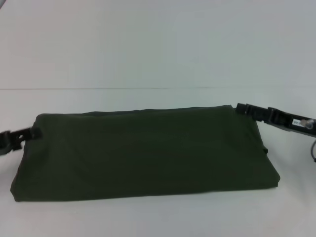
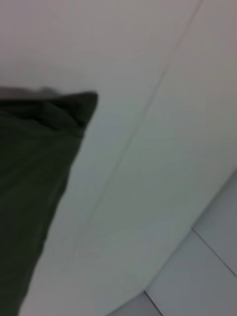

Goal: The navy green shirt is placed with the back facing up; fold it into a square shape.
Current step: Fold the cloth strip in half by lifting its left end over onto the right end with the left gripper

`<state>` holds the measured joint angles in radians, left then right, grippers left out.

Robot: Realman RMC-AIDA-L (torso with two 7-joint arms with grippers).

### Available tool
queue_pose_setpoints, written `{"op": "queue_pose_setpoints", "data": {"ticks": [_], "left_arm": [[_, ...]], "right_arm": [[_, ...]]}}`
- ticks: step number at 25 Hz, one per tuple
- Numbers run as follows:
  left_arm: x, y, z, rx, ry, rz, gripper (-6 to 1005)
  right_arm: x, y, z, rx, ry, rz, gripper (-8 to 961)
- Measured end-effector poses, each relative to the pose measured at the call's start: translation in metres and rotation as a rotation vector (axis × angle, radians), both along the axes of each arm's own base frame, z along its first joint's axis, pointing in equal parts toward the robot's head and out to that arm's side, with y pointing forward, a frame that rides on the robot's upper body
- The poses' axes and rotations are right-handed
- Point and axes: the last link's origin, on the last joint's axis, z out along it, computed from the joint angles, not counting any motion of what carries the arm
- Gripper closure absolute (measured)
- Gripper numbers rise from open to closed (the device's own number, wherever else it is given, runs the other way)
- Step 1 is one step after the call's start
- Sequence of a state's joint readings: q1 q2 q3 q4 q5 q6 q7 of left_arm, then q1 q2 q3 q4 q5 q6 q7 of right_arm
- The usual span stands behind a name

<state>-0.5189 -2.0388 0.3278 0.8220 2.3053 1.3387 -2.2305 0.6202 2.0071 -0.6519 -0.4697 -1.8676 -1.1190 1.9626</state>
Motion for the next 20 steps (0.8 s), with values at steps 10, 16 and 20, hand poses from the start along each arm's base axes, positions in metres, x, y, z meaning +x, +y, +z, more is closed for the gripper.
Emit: {"op": "queue_pose_setpoints", "data": {"ticks": [10,16,20], "left_arm": [[-0.030,-0.039,0.022,-0.166,0.131,0.090,116],[-0.033,-0.040,0.016,-0.170,0.143,0.080,120],[-0.032,-0.037,0.009,-0.182,0.136,0.068,121]], "right_arm": [[0.009,-0.018,0.010,-0.054,0.016,0.014,38],[0.007,-0.016,0.009,-0.060,0.007,0.021,35],[0.007,-0.016,0.008,-0.059,0.006,0.022,34]]}}
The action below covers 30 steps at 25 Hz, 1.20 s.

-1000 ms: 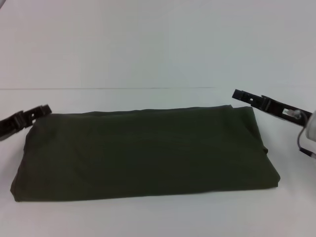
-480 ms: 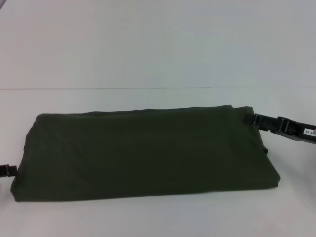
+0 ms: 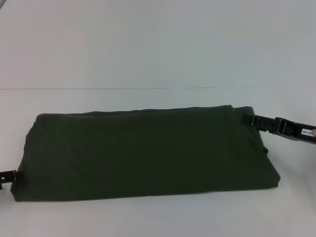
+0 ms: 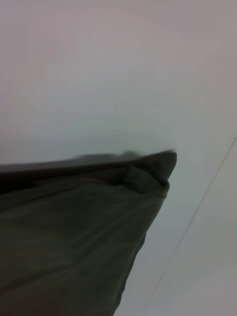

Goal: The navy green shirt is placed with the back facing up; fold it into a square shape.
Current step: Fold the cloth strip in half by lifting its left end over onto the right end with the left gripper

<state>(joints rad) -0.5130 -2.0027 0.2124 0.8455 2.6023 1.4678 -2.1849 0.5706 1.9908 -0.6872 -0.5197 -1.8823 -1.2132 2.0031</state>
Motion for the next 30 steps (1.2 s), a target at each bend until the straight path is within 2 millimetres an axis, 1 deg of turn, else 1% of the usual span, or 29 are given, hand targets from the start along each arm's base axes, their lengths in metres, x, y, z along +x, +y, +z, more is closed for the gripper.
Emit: {"op": "queue_pose_setpoints", "data": {"ticks": [9,19,24,30], "left_arm": [[0.005,0.008,-0.013,-0.022,-0.008,-0.027,124],[0.009,0.006,-0.020,-0.083,-0.012,-0.050,127],[0.011,0.006,-0.019,-0.077,-0.013,-0.058,140],[0.004,0.006,-0.018,-0.059,0.018,-0.036,371]], "right_arm": [[-0.001,0.000,-0.003,-0.008,-0.005,0.006,34],[-0.002,-0.001,-0.004,-0.014,-0.010,0.011,35],[-0.002,-0.001,-0.004,-0.015,-0.009,0.009,35],[-0.001,-0.003,-0.004,-0.021,-0.004,0.009,34]]}}
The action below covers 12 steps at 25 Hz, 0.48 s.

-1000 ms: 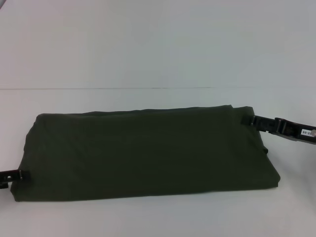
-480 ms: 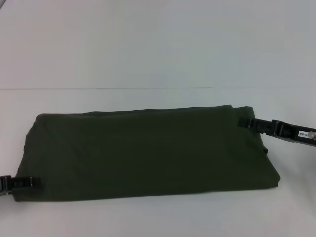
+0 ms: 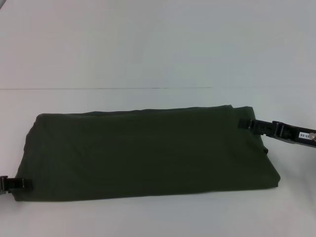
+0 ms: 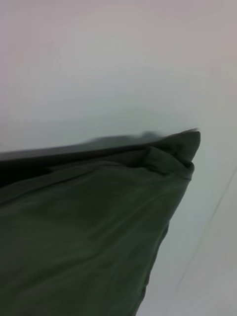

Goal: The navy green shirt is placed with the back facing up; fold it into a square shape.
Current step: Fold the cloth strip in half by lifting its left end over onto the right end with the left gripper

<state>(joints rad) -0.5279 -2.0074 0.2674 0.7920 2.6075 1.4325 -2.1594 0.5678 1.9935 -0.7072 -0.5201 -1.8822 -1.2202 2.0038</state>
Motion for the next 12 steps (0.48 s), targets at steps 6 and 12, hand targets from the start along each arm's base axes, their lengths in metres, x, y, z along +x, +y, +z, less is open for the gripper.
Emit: {"op": "queue_pose_setpoints", "data": {"ticks": [6,12], "left_arm": [[0.0007,0.0003,-0.0032,-0.025,0.016,-0.005,541],[0.0008,0.0007,-0.0023,-0.024,0.022,-0.009,752]], "right_arm": [[0.0000,-0.0002,0.0000,-0.001,0.001,0.000,34],[-0.0001,-0.0002,-0.0002,-0.001,0.001,0.000,34]]}}
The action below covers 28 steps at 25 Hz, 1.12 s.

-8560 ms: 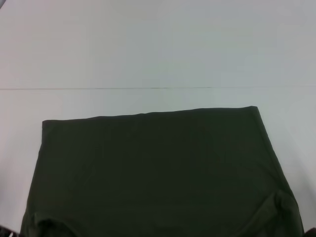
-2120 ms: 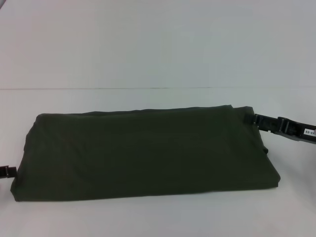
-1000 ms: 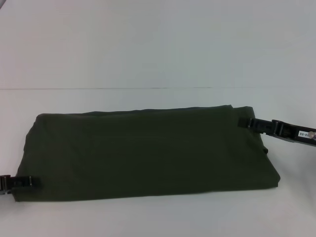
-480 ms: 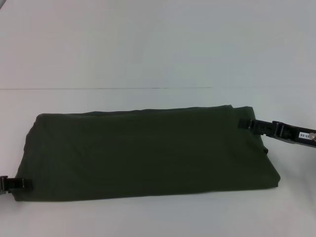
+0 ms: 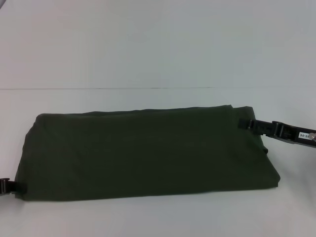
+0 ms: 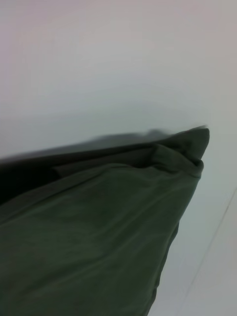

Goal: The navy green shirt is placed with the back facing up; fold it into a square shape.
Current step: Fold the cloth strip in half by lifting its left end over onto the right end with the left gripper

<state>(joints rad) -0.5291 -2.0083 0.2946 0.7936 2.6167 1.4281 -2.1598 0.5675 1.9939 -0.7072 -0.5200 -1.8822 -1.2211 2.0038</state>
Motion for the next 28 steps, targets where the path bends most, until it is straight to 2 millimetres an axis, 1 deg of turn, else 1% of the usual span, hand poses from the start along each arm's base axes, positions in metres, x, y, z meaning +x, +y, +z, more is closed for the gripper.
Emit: {"op": "queue_pose_setpoints", "data": {"ticks": [6,8,11,14,18,21,24,28], "left_arm": [[0.001,0.002,0.000,0.000,0.001,-0.006,922],[0.002,0.002,0.001,0.000,0.002,-0.007,921],[0.002,0.003,0.001,-0.003,0.000,-0.009,919],[0.003,0.003,0.001,-0.004,-0.001,-0.011,922],[0.003,0.003,0.002,-0.004,0.000,-0.014,925],[0.003,0.003,0.002,-0.005,0.000,-0.015,928],[0.003,0.003,0.002,-0.006,0.003,-0.020,930],[0.004,0.004,0.002,-0.007,0.004,-0.024,934]], "right_arm": [[-0.002,0.001,0.002,-0.012,0.001,0.006,34],[-0.003,0.001,0.005,-0.028,-0.003,0.003,34],[-0.005,0.004,0.011,-0.074,-0.055,-0.017,36],[-0.011,0.010,0.026,-0.123,-0.138,-0.058,37],[-0.024,0.017,0.052,-0.173,-0.250,-0.132,38],[-0.031,0.021,0.062,-0.219,-0.338,-0.191,39],[-0.032,0.024,0.063,-0.267,-0.427,-0.235,39],[-0.031,0.022,0.053,-0.323,-0.490,-0.254,39]]}}
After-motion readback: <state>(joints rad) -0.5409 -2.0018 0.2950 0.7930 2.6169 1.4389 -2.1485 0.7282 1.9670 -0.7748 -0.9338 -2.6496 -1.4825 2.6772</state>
